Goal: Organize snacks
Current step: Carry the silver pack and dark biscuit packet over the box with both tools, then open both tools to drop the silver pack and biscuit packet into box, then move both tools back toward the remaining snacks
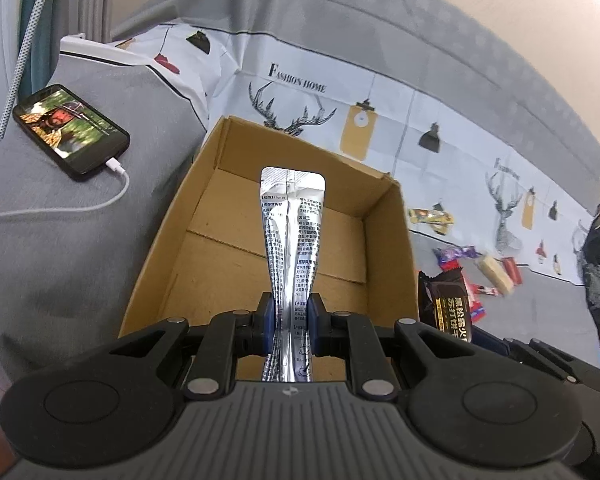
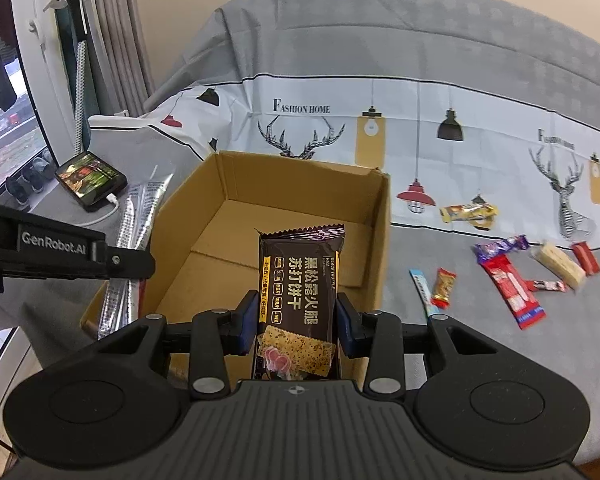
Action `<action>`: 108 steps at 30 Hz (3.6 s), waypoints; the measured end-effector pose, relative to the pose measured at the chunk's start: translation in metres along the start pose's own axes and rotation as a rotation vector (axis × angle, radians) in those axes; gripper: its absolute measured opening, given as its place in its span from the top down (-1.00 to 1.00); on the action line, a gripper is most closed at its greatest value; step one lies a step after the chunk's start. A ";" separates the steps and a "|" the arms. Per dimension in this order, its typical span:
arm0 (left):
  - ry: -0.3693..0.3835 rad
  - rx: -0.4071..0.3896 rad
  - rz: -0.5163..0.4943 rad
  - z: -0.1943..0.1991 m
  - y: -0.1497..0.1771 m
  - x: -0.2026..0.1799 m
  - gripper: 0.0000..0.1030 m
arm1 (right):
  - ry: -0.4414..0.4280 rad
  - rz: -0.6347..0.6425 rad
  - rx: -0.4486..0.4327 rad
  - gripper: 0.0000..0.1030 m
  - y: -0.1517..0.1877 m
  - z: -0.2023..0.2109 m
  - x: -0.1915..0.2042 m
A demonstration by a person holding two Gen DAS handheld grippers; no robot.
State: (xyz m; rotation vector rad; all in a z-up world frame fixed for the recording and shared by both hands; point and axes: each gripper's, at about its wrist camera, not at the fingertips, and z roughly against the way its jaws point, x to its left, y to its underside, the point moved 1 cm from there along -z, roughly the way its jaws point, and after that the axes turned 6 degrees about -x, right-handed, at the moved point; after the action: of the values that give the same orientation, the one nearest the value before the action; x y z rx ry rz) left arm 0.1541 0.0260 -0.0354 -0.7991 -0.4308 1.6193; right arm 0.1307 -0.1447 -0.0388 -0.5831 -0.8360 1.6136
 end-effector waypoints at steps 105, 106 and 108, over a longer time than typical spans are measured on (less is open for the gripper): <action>-0.265 -0.093 -0.187 0.084 0.101 -0.035 -1.00 | -0.001 -0.051 -0.116 -0.98 0.075 0.120 -0.016; -0.264 -0.088 -0.189 0.083 0.102 -0.035 -1.00 | -0.003 -0.057 -0.116 -0.98 0.075 0.120 -0.018; -0.266 -0.072 -0.198 0.079 0.102 -0.037 -1.00 | -0.003 -0.071 -0.112 -0.98 0.077 0.119 -0.022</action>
State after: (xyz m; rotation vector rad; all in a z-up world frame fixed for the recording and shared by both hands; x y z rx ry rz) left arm 0.0274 -0.0195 -0.0395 -0.5752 -0.7385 1.5344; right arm -0.0020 -0.1959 -0.0265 -0.6230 -0.9437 1.5102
